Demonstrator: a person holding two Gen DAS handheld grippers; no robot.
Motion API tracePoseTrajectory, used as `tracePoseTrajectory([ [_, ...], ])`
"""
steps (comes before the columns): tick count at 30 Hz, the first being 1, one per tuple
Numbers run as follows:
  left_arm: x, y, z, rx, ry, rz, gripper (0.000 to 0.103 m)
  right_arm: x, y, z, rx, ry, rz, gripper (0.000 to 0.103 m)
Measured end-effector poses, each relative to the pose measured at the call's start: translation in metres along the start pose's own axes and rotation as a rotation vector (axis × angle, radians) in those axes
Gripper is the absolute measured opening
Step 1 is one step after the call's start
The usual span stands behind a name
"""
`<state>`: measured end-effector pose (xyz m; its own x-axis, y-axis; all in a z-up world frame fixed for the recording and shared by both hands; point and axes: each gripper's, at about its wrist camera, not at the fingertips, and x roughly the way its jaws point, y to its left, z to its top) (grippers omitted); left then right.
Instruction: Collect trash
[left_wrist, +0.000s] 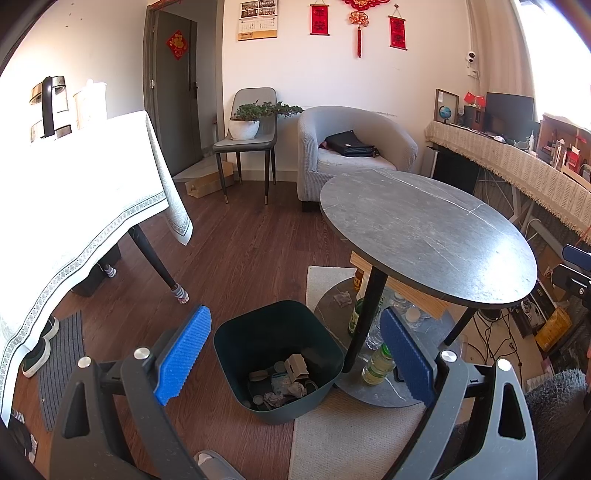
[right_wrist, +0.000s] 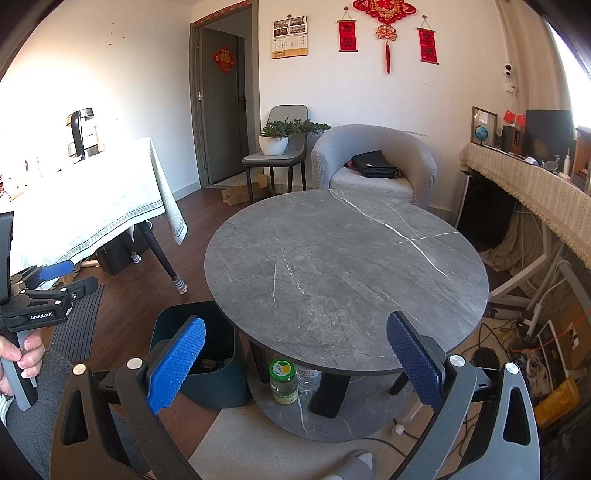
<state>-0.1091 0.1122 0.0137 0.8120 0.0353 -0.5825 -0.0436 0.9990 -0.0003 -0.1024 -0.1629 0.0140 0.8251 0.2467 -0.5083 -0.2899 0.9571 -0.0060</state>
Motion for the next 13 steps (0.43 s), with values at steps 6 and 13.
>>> tracePoseTrajectory([
  [6, 0.0006, -0.0002, 0.0001, -0.002, 0.004, -0.005, 0.095, -0.0001, -0.0003, -0.0003, -0.001, 0.001, -0.001, 0.1],
  [13, 0.0039, 0.0039, -0.0008, -0.019, 0.013, -0.004, 0.097, 0.0, 0.0001, 0.0003, 0.0, 0.001, 0.0, 0.099],
])
